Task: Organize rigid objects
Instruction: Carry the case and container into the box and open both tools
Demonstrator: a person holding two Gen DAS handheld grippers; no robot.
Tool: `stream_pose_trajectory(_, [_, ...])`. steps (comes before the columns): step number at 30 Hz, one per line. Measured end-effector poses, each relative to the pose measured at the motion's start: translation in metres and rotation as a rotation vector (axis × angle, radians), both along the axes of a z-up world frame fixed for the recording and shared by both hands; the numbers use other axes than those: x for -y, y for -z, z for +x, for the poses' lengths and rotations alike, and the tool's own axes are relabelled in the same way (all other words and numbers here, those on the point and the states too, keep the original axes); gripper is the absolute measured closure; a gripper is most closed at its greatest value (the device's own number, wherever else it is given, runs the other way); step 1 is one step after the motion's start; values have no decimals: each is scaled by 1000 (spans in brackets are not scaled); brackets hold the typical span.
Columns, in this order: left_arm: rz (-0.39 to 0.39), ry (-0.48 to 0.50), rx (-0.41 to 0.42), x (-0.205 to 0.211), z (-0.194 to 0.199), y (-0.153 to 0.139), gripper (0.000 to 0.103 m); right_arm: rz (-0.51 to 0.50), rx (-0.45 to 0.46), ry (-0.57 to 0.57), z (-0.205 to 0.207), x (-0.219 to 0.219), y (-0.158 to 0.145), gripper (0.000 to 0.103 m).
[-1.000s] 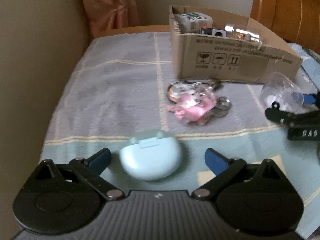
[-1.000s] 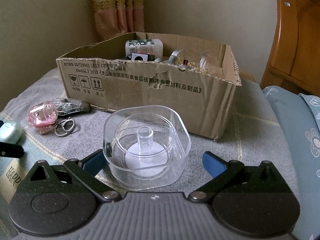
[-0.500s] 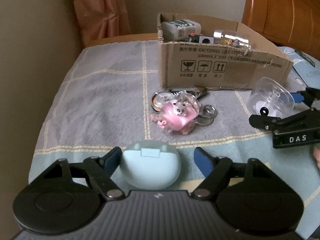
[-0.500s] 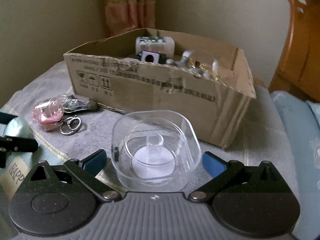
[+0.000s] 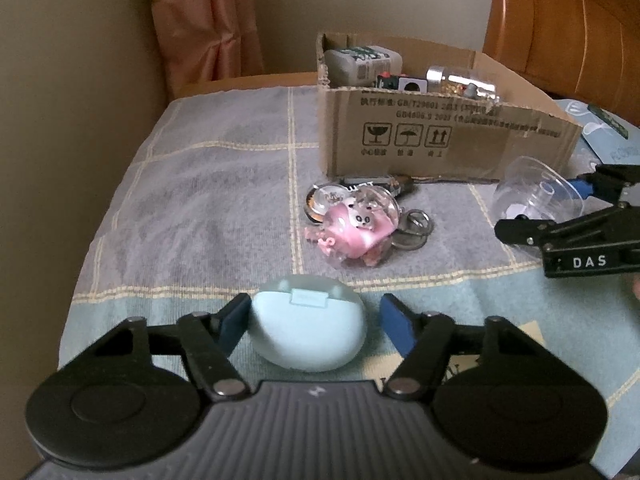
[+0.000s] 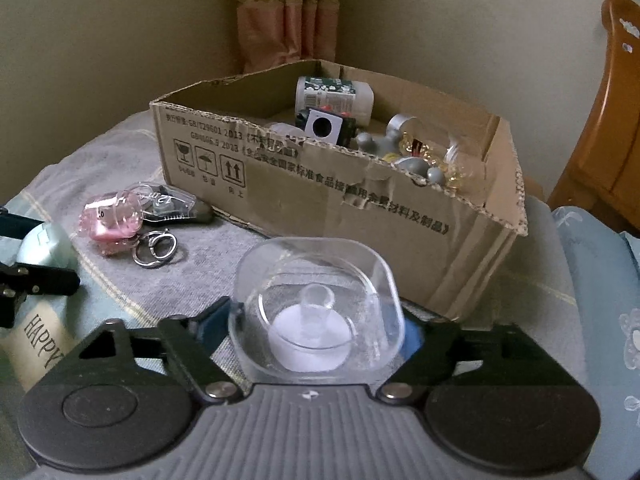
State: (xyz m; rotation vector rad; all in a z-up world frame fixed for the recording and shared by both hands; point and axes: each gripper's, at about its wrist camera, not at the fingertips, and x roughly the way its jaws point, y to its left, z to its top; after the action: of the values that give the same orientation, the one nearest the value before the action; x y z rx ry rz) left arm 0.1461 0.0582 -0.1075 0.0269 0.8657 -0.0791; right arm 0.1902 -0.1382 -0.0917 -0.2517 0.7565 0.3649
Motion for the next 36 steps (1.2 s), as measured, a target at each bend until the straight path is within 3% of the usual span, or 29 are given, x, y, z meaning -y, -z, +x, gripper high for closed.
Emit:
stream_pose_trajectory(2, [-1,5,-1,0,1,-1,42,2,-9,-2,0,0,-2,22])
stream_pose_trajectory(8, [13,27,-7,2,5,-1,42,22,-32,-27,-6,0,-7,22])
stream_pose_trajectory(23, [38,188,-78,0,3,-14,42,26,-90,-96,-22,2,-28,22])
stream_pose_trajectory(28, [35,228,-83,0,7,-32,42,26,-95,-109,-24,7,-38,22])
stream_pose_trajectory(36, [10,298,-23,8,33,-83,42,41,-64,-152,-26,13,-69,22])
